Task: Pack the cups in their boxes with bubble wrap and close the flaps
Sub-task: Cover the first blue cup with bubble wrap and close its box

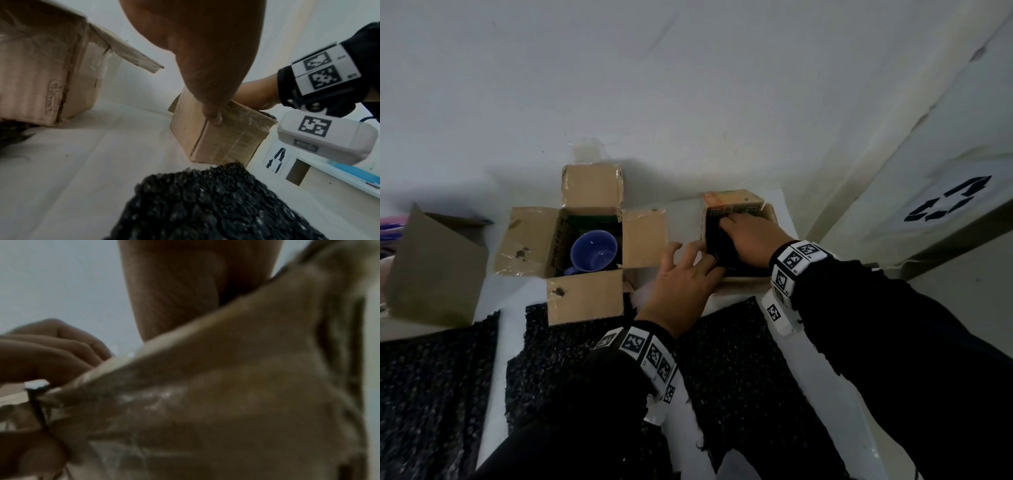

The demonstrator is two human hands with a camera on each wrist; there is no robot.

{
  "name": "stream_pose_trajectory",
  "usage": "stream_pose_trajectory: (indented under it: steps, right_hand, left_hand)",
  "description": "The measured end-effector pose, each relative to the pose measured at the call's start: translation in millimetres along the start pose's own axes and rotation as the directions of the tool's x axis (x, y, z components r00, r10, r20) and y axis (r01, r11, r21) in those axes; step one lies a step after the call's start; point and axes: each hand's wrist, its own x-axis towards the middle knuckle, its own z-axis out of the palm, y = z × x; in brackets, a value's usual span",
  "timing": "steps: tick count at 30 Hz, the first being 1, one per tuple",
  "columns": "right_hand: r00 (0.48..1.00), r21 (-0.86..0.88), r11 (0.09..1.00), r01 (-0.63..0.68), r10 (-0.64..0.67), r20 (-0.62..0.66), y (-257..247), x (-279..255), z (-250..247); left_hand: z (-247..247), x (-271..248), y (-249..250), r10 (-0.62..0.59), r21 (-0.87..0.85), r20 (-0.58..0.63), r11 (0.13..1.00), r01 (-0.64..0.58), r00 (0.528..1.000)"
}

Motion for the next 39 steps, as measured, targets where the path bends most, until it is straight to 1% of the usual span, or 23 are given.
stream_pose_trajectory:
  steps: [3,6,9,11,12,14,16,18,20,21,22,24,26,27,28,29,30,32,34,36,37,38,39]
  right_hand:
    - [1.0,-0.046,0.999,-0.022,0.023,0.009,-0.4,-1.6,-0.6]
    - [0.999,-0.041,0.999,-0.036,0.037,0.033,-2.0,-5.8,-8.5]
    - [0.999,0.075,0.996,-0.039,0.042,-0.032,-0.3,-20.3,-10.8]
    - [0.992,0.181,0.982,-0.05,0.07,-0.108,0.6,-33.1,-7.6]
    - [0.983,0.232,0.972,-0.038,0.078,-0.167,0.4,-40.0,-5.4]
    - [0.947,0.303,0.953,0.006,0.092,-0.309,-1.0,-54.8,0.8]
    - [0.893,0.341,0.939,0.038,0.121,-0.434,-5.2,-73.4,6.9]
    - [0.843,0.372,0.927,0.048,0.162,-0.512,-13.3,-97.7,13.7]
    - [0.816,0.436,0.899,0.042,0.221,-0.535,-27.3,-126.0,23.9]
    - [0.816,0.473,0.881,0.019,0.259,-0.516,-34.8,-139.4,31.8]
    - [0.83,0.5,0.865,-0.024,0.296,-0.472,-42.6,-151.8,41.3]
    - [0.883,0.486,0.858,-0.165,0.348,-0.315,-57.6,-172.7,64.3]
    - [0.925,0.374,0.879,-0.295,0.361,-0.12,-68.3,-188.0,87.3]
    - [0.933,0.305,0.893,-0.331,0.358,-0.038,-72.6,-193.3,95.8]
    - [0.935,0.257,0.903,-0.344,0.354,0.008,-75.3,-197.0,102.8]
    - [0.934,0.237,0.906,-0.35,0.356,0.018,-77.5,-199.4,106.4]
    - [0.934,0.235,0.908,-0.347,0.358,-0.003,-80.9,-201.6,107.5]
    - [0.932,0.264,0.91,-0.319,0.352,-0.088,-81.1,-200.3,106.2]
    - [0.923,0.396,0.88,-0.262,0.348,-0.164,-83.7,-202.3,99.2]
    - [0.915,0.603,0.776,-0.186,0.36,-0.181,-86.4,-205.7,86.7]
    - [0.909,0.688,0.705,-0.171,0.382,-0.166,-88.5,-207.5,78.8]
    - [0.895,0.755,0.635,-0.164,0.418,-0.157,-90.5,-208.5,71.8]
    - [0.871,0.81,0.563,-0.164,0.468,-0.149,-92.1,-208.1,67.0]
  left_hand:
    - [-2.8,-1.4,6.6,-0.029,0.012,0.029,1.0,0.028,0.999]
    - [-8.5,1.9,6.9,-0.033,0.06,0.097,0.998,0.027,0.995]
    - [-22.0,10.2,12.1,-0.054,0.105,0.204,0.994,0.033,0.977]
    - [-25.3,12.8,18.5,-0.076,0.121,0.274,0.992,0.044,0.959]
    - [-26.0,13.9,21.6,-0.093,0.127,0.291,0.99,0.058,0.952]
    - [-28.1,15.4,25.8,-0.124,0.141,0.312,0.987,0.083,0.942]
    - [-29.7,15.0,25.8,-0.141,0.119,0.289,0.987,0.11,0.947]
    - [-28.7,12.2,24.3,-0.151,0.092,0.26,0.987,0.132,0.954]
    - [-24.6,5.8,24.0,-0.155,0.07,0.24,0.987,0.142,0.958]
    - [-22.0,2.4,25.3,-0.155,0.06,0.226,0.988,0.145,0.962]
    - [-18.4,-0.9,27.5,-0.164,0.043,0.2,0.986,0.159,0.966]
    - [-13.0,-8.8,34.9,-0.229,-0.025,0.141,0.972,0.235,0.963]
    - [-11.0,-17.7,42.5,-0.289,-0.132,0.092,0.945,0.299,0.953]
    - [-10.5,-23.1,45.0,-0.292,-0.171,0.074,0.938,0.301,0.953]
    - [-9.8,-29.0,46.6,-0.28,-0.192,0.061,0.939,0.287,0.958]
    - [-8.4,-35.4,47.3,-0.26,-0.195,0.052,0.944,0.265,0.964]
    - [-7.7,-43.9,46.8,-0.238,-0.192,0.046,0.951,0.242,0.97]
    - [-4.8,-54.3,44.2,-0.195,-0.214,0.016,0.957,0.194,0.981]
    - [-8.1,-67.0,44.5,-0.15,-0.24,-0.055,0.962,0.132,0.987]
    - [-13.4,-75.8,46.5,-0.157,-0.301,-0.096,0.946,0.122,0.983]
    - [-14.2,-79.1,48.3,-0.201,-0.381,-0.082,0.911,0.155,0.976]
    - [-15.9,-81.6,51.4,-0.265,-0.51,-0.034,0.834,0.211,0.964]
    - [-16.1,-83.5,54.4,-0.332,-0.658,0.052,0.698,0.282,0.942]
